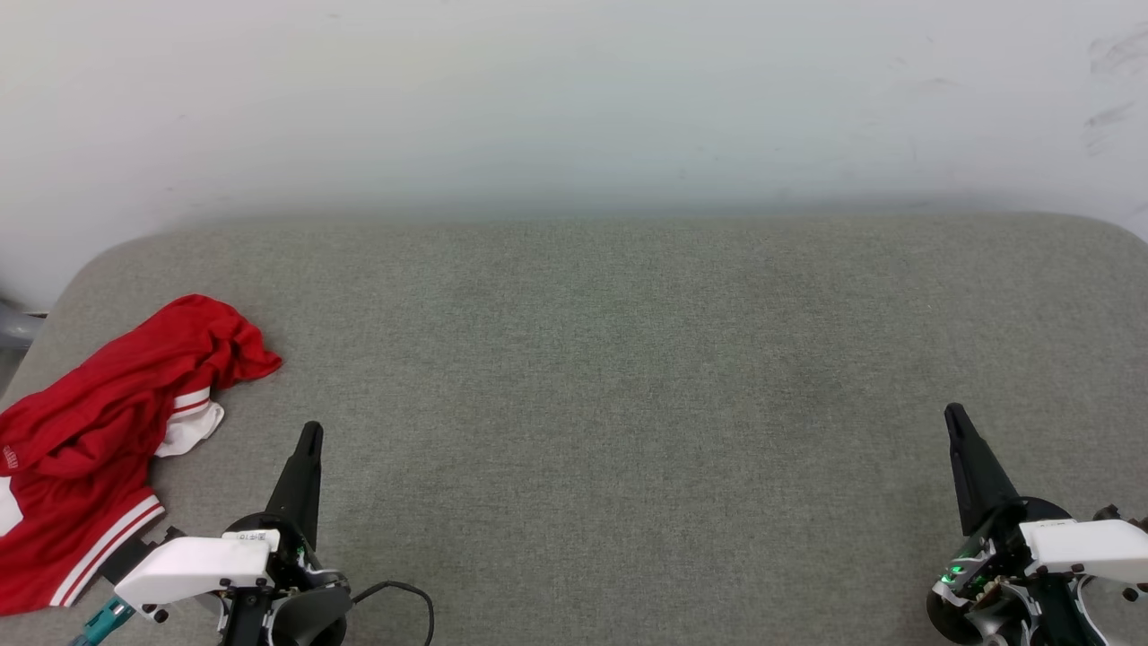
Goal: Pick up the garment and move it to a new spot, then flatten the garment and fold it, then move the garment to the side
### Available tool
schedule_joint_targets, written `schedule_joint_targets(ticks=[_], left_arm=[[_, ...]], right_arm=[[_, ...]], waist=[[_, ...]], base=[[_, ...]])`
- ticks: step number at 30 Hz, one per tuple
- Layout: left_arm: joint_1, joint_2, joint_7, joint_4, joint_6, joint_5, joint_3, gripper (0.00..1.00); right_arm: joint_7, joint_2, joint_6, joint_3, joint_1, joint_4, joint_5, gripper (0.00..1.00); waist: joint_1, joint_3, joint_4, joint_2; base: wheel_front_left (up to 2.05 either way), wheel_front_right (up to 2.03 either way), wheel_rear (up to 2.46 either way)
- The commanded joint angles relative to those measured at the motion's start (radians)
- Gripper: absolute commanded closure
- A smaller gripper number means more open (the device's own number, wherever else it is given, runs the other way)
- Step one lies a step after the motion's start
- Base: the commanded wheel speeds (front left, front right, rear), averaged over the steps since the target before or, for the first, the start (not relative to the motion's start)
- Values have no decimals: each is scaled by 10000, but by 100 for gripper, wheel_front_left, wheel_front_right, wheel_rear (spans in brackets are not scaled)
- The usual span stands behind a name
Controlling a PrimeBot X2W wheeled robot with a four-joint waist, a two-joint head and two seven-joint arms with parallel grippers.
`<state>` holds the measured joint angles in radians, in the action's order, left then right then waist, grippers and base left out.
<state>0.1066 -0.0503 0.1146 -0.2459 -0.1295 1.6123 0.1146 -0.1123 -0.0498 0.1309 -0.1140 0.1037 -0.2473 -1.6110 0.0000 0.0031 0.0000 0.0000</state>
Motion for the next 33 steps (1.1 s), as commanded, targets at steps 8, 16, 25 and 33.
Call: schedule_joint_targets(ticks=[8, 16, 25, 33], left_arm=[[56, 24, 17, 7, -47, 14, 17, 100], [56, 24, 17, 7, -47, 14, 17, 100], [56, 24, 17, 7, -47, 14, 17, 100], [-140, 9, -84, -100, 9, -33, -129, 0]], right_arm=[[-14, -9, -3, 11, 125, -5, -40, 100], [-14, -9, -3, 11, 125, -5, -40, 100], [-16, -9, -3, 12, 125, -5, -40, 100], [85, 11, -2, 53, -164, -93, 34, 0]], waist=[[0, 0, 0, 0], [0, 0, 0, 0], [0, 0, 0, 0], [0, 2, 0, 0]], base=[[0, 0, 0], [0, 0, 0], [0, 0, 0], [0, 0, 0]])
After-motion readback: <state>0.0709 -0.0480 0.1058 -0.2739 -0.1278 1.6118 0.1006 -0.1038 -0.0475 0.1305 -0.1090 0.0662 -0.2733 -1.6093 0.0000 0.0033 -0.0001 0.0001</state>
